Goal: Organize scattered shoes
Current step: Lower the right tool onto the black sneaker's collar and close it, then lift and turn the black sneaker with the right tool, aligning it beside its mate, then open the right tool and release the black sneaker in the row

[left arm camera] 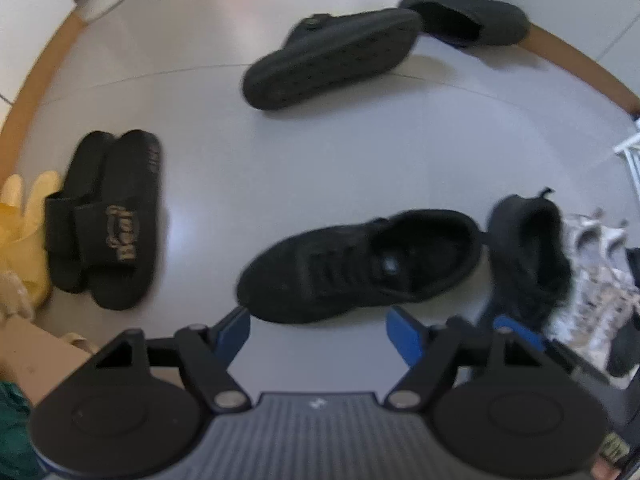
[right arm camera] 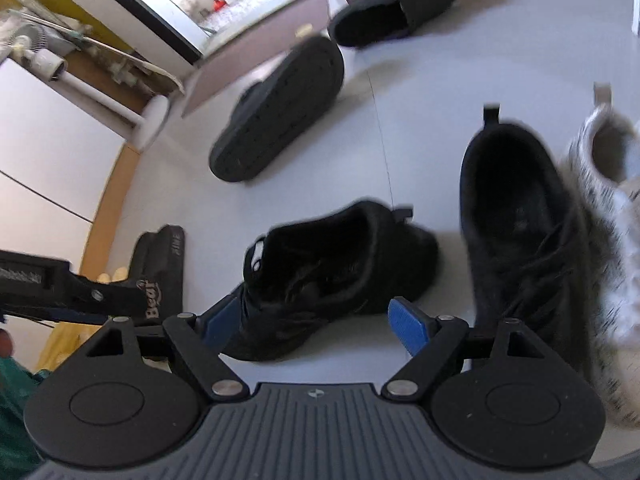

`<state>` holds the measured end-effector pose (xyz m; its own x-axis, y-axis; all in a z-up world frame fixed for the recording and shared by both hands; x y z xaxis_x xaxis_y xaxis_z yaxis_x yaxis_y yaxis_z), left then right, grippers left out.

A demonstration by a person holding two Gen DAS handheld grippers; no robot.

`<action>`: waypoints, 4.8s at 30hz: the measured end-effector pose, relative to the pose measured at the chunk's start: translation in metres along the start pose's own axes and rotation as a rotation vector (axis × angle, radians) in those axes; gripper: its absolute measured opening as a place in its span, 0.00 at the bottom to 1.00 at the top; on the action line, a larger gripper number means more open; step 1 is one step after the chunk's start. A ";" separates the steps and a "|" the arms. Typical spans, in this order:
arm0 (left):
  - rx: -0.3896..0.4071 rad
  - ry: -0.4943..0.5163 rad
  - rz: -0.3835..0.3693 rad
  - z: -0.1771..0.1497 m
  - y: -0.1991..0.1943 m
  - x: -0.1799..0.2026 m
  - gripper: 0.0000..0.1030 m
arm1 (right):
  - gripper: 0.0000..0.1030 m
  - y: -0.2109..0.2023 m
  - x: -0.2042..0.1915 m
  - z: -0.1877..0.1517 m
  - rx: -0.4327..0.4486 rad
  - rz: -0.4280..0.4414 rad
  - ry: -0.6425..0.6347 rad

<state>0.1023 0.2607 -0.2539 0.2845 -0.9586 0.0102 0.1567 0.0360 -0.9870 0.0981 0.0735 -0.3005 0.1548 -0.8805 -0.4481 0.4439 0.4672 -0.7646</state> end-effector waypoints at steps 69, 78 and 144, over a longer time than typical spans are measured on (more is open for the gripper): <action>-0.046 0.009 -0.010 0.001 0.009 0.002 0.80 | 0.59 0.092 0.017 0.010 -0.049 0.002 0.098; -0.031 -0.007 -0.020 0.003 0.002 0.003 0.80 | 0.41 0.068 0.036 0.014 -0.013 -0.038 -0.010; 0.064 0.097 -0.120 -0.001 -0.045 0.059 0.81 | 0.68 0.011 0.041 -0.036 -0.067 -0.343 -0.065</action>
<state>0.1109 0.2019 -0.2095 0.1680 -0.9797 0.1093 0.2453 -0.0658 -0.9672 0.0772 0.0451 -0.3443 0.0639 -0.9893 -0.1315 0.4214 0.1461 -0.8950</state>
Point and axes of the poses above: each gripper's, at about its wrist camera, not at the fingertips, and y roughly the way its jaws point, x to its right, z to its top, the point moved 10 cm from there along y, roughly the way its jaws point, and after that the axes turned 14 degrees about -y, right-handed, at the moved point
